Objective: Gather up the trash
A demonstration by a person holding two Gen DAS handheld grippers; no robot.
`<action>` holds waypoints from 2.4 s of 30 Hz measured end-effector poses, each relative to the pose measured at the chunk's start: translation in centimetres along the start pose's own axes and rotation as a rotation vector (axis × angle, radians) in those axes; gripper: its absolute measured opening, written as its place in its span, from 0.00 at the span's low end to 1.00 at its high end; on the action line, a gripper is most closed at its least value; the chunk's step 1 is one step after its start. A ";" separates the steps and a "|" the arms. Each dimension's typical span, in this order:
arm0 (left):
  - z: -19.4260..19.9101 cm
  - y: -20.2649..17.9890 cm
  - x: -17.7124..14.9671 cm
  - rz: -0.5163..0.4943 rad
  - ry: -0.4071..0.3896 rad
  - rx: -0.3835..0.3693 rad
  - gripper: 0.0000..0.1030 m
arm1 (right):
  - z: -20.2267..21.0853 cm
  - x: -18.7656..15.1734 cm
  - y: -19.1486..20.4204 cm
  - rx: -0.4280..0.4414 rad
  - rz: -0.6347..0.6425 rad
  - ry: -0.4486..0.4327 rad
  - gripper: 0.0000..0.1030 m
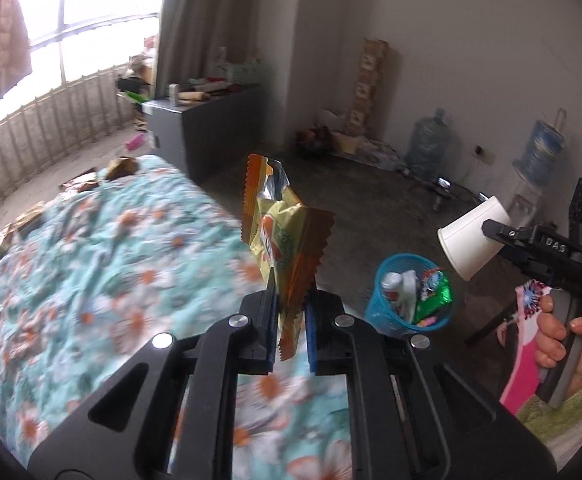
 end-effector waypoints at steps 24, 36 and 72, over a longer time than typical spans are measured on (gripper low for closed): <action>-15.0 -13.3 1.2 -0.185 0.239 -0.136 0.09 | -14.2 -4.0 -26.2 -0.242 -0.404 0.178 0.63; -19.0 -17.1 1.4 -0.206 0.302 -0.183 0.09 | -10.0 -5.3 -28.7 -0.303 -0.483 0.074 0.68; -15.8 -19.4 4.8 -0.087 0.218 -0.260 0.81 | -4.0 -1.0 -17.7 -0.180 -0.267 -0.021 0.69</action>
Point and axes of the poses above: each gripper's, at about its wrist camera, not at the fingertips, and z roughly against the way its jaws point, y to its left, x to its top, the point moved 5 cm from there along -z, roughly the way its jaws point, and after that the axes turned 1 degree about x, right-handed, at the moved point
